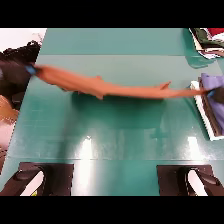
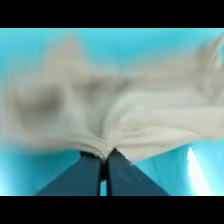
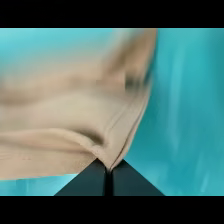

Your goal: Fold the shirts.

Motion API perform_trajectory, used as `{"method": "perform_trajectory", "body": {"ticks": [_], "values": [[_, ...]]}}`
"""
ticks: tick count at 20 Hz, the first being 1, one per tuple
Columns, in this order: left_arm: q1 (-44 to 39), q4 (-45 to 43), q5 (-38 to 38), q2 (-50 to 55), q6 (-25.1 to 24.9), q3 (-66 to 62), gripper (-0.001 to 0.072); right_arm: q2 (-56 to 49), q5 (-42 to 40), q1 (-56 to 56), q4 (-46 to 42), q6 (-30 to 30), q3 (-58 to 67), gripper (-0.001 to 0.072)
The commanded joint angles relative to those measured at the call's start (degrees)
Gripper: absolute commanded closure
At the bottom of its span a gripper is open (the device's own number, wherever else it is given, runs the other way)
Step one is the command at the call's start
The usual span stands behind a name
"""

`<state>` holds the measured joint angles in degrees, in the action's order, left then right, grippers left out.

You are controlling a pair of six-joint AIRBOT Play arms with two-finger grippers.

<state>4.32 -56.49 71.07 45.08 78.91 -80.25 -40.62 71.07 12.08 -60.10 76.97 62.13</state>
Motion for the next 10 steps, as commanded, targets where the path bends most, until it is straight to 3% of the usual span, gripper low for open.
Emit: {"method": "perform_trajectory", "body": {"ticks": [1, 6, 10], "values": [[0.0, -0.1, 1.2, -1.3, 1.0, -21.4, 0.0682, 3.3, -1.7, -0.1, -0.1, 0.1, 18.3, 0.0698], [0.0, -0.1, -3.9, -1.4, 2.3, -44.0, 0.0682, 0.9, 2.0, -0.1, -0.7, 0.8, 39.5, 0.0698], [0.0, -0.2, -5.1, -0.9, 2.3, -44.3, 0.0682, -6.7, 11.3, -0.1, -6.1, 5.8, 53.7, 0.0698]]}}
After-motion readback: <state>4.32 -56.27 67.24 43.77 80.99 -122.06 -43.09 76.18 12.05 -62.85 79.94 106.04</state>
